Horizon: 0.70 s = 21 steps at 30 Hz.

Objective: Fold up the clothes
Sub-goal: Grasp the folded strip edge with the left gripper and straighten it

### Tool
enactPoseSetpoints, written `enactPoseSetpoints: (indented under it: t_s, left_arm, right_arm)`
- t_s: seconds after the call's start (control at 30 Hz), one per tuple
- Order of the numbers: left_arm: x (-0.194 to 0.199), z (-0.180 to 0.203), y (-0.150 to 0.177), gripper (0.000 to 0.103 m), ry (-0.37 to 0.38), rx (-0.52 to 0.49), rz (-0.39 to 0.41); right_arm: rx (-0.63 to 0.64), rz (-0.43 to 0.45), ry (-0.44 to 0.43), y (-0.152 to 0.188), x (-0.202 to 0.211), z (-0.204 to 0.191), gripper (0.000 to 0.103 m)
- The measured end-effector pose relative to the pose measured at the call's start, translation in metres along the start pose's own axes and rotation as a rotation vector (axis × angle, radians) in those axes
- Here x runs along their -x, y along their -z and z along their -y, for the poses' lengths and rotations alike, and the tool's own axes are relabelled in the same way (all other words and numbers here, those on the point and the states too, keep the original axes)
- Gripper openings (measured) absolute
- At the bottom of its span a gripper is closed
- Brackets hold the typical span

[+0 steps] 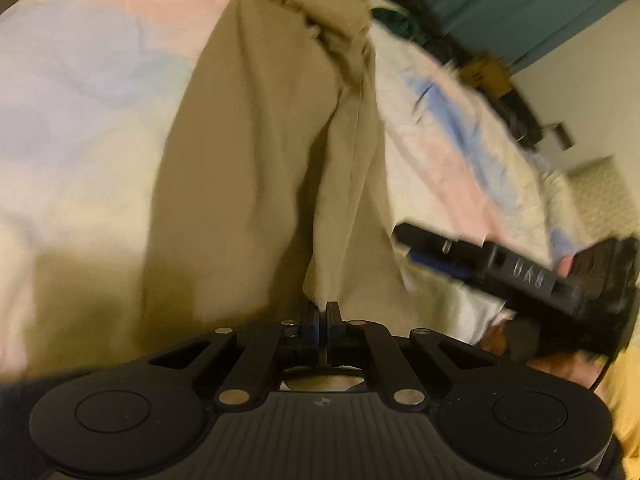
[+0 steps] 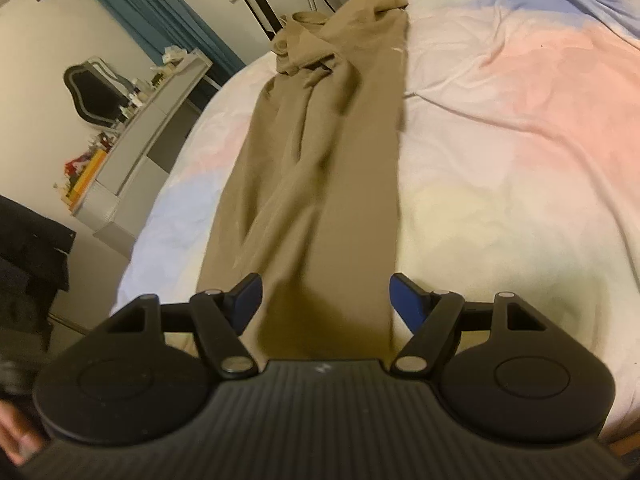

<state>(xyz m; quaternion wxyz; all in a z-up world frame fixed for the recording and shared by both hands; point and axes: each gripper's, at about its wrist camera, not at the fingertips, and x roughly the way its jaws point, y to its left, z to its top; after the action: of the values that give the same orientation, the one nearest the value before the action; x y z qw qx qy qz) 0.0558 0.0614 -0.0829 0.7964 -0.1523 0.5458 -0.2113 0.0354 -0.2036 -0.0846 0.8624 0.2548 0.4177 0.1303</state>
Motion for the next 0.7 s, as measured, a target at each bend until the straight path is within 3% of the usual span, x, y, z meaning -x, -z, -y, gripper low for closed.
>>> enactPoseSetpoints:
  t_s: [0.07,0.13,0.2,0.27,0.37,0.53,0.7]
  left_arm:
    - [-0.005,0.002,0.003,0.003,-0.047,-0.004,-0.022]
    - [-0.005,0.001,0.001,0.006,-0.037,0.0,-0.027]
    - [-0.002,0.0,0.0,0.02,-0.011,0.011,-0.026]
    - [0.004,-0.008,-0.002,0.044,0.019,0.044,-0.004]
    - [0.017,-0.027,-0.008,0.06,-0.001,0.142,0.054]
    - [0.029,-0.061,-0.017,0.062,-0.065,0.348,0.121]
    - [0.022,-0.061,-0.018,0.063,-0.203,0.322,0.076]
  right_arm:
    - [0.005,-0.029,0.006,0.001,-0.005,0.0,0.074]
    - [0.005,-0.054,0.007,0.002,-0.008,0.0,0.074]
    - [-0.006,-0.082,-0.002,0.004,-0.01,0.002,0.074]
    - [-0.035,-0.113,-0.017,0.008,-0.01,0.006,0.074]
    - [-0.139,-0.159,-0.048,0.013,-0.012,0.018,0.073]
    - [-0.245,-0.183,-0.072,0.018,-0.014,0.032,0.072]
    - [-0.251,-0.218,-0.088,0.026,-0.013,0.028,0.072]
